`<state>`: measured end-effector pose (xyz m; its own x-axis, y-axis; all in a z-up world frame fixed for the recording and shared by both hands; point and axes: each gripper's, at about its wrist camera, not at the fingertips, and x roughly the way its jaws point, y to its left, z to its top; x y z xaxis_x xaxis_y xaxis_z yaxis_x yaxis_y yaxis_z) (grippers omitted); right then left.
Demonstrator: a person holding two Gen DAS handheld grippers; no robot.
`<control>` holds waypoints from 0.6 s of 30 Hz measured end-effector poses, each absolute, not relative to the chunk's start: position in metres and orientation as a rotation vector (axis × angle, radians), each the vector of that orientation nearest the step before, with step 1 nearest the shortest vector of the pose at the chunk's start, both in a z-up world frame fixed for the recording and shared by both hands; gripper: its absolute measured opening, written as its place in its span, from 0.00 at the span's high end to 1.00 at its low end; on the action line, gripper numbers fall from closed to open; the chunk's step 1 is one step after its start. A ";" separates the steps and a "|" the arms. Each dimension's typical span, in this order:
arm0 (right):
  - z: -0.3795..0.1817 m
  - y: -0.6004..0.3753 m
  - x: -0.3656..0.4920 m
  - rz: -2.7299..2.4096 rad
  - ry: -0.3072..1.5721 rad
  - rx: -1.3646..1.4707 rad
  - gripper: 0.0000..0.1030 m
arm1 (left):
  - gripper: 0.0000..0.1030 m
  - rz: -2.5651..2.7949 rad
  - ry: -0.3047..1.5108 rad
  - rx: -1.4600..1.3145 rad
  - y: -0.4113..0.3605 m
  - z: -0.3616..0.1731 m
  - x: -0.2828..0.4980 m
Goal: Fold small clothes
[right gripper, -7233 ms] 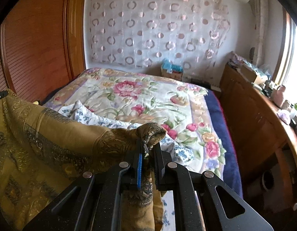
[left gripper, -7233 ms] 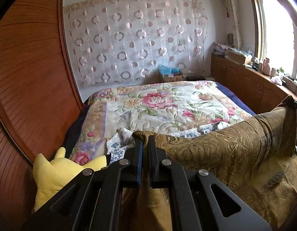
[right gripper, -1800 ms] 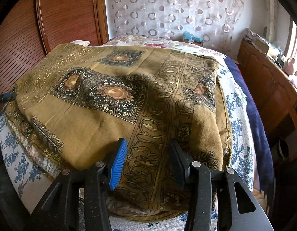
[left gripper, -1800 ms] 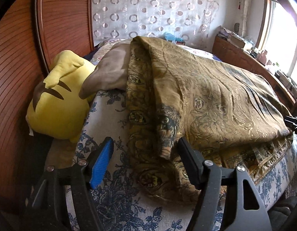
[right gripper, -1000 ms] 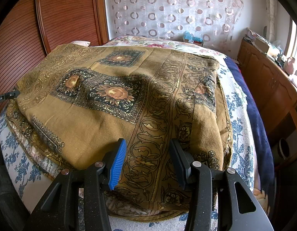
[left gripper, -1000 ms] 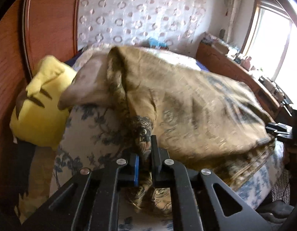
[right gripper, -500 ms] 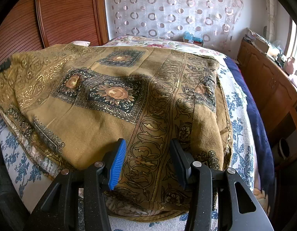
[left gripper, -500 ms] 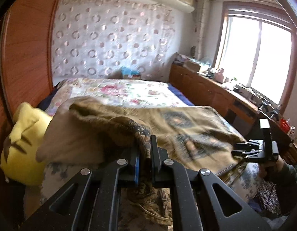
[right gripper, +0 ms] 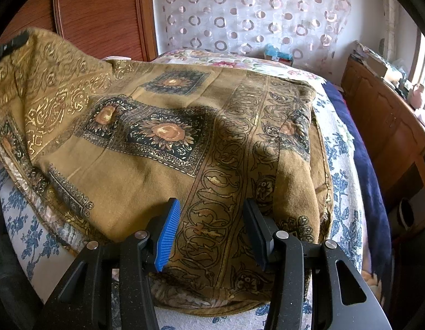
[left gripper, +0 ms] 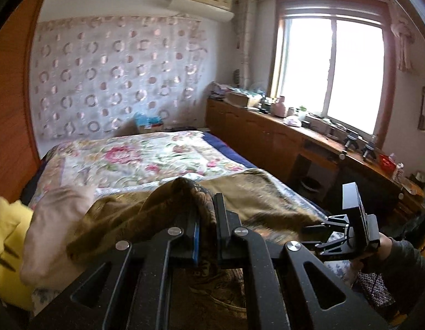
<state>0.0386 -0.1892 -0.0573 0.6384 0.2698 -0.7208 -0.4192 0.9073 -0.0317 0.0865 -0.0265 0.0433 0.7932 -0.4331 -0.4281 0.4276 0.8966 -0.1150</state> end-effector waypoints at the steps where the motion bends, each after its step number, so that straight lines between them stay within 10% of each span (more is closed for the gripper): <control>1: -0.055 -0.190 0.037 0.388 0.783 -0.201 0.52 | 0.91 -0.475 0.462 -0.003 -0.033 0.045 0.089; 13: -0.011 -0.204 0.006 0.350 0.643 -0.147 0.52 | 0.88 -0.575 0.514 0.068 -0.089 0.041 0.102; 18: -0.017 -0.197 0.001 0.349 0.647 -0.135 0.52 | 0.58 -0.591 0.542 0.106 -0.093 0.020 0.091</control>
